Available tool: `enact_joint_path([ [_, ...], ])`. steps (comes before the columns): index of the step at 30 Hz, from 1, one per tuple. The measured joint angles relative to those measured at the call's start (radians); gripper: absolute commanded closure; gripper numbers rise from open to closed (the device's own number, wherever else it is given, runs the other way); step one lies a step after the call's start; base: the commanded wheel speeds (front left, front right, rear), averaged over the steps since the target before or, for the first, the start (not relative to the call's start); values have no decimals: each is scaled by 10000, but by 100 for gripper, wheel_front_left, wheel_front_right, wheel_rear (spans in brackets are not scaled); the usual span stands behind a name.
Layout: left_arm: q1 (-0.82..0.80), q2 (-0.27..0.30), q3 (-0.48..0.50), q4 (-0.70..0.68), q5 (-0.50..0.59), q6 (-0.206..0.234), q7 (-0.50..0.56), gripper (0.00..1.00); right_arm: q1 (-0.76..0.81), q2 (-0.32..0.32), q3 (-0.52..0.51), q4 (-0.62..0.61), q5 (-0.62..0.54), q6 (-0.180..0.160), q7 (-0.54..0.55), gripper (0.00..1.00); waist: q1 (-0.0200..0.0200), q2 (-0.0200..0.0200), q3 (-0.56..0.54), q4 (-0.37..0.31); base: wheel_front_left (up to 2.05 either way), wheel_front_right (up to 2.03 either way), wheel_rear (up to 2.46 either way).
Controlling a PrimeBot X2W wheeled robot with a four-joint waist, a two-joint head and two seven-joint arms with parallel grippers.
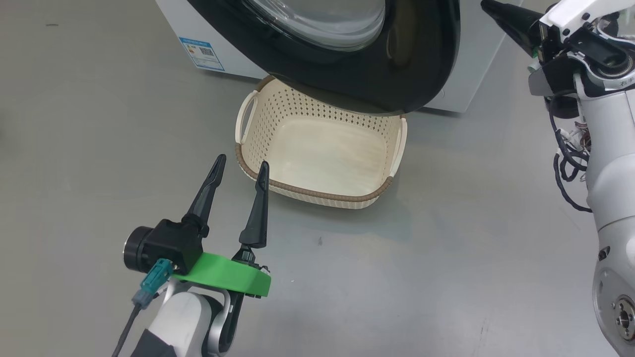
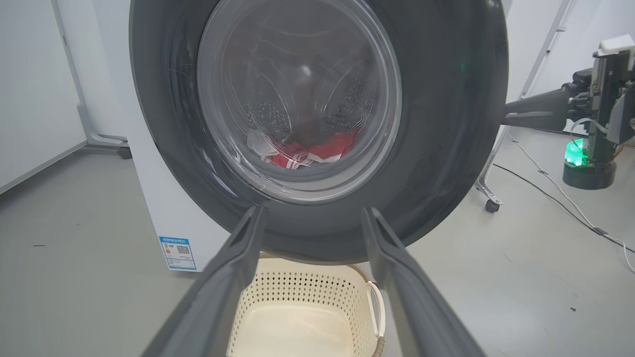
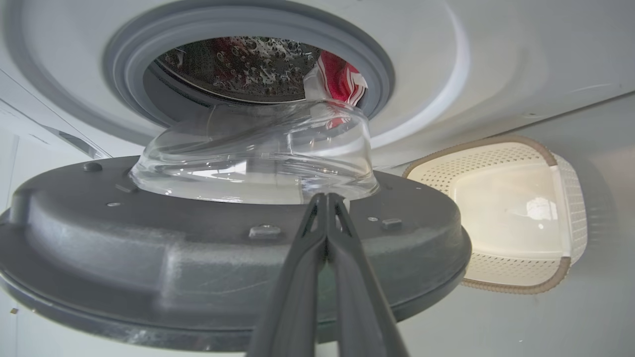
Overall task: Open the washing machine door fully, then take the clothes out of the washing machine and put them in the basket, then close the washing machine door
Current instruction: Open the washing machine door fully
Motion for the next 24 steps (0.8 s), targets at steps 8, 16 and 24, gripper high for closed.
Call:
enact_joint_path([
  [8,223,0,194,77,150,-4,0,0,607,-602,1264,-568,-1848,502,-1386,100,0,0,-464,-166,0,0,0],
  [16,622,6,556,301,297,-8,0,0,1548,-1279,2847,-1866,-3745,539,-3438,100,0,0,-1191,-528,0,0,0],
  [24,1142,17,857,362,393,-17,0,0,3074,-1549,3818,-3033,-4243,539,-5327,100,0,0,-1881,-903,0,0,0],
])
